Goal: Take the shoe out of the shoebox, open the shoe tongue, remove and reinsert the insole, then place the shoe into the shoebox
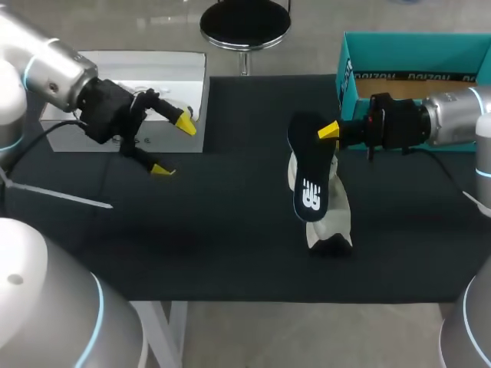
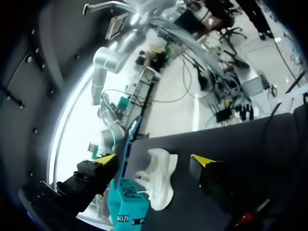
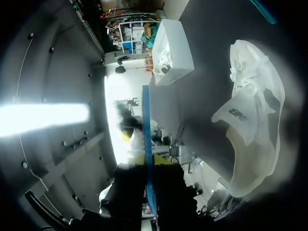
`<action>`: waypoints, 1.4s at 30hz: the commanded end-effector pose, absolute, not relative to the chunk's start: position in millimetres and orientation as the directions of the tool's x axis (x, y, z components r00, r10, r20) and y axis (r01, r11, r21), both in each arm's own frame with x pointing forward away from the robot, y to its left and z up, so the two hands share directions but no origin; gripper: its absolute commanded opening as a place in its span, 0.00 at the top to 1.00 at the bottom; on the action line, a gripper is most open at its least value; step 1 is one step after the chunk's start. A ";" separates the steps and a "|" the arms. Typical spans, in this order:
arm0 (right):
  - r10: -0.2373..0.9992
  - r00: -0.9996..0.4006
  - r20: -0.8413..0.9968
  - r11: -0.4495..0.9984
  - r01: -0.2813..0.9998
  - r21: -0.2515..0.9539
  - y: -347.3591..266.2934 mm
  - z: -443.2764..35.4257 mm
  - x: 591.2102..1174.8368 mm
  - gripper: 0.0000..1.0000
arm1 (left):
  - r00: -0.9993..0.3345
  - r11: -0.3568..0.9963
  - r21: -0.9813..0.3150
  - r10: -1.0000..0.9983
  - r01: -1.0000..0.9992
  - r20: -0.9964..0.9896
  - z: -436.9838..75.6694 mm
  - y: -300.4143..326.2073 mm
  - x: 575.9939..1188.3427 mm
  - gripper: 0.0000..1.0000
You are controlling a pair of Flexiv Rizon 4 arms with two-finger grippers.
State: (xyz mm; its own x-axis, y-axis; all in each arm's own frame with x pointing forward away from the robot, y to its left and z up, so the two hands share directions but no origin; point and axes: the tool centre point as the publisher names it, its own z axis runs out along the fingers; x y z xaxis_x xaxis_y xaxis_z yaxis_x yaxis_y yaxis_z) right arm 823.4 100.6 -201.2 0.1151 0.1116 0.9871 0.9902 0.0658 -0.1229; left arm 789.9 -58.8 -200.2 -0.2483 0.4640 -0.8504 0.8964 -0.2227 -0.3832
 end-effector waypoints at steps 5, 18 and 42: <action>0.113 0.115 0.987 0.064 0.990 -0.123 101.7 -201.4 823.1 1.00 | -0.244 -0.226 -0.353 0.399 0.908 -0.884 -199.5 -106.5 775.2 0.00; 0.113 0.115 0.987 0.064 0.990 -0.123 101.7 -201.4 823.1 1.00 | -0.165 -0.229 -0.273 0.401 0.934 -0.901 -214.5 -176.8 761.1 0.00; 0.113 0.115 0.987 0.064 0.990 -0.123 101.7 -201.4 823.1 1.00 | -0.148 -0.288 -0.209 0.221 0.935 -0.964 -221.8 -254.2 783.9 0.00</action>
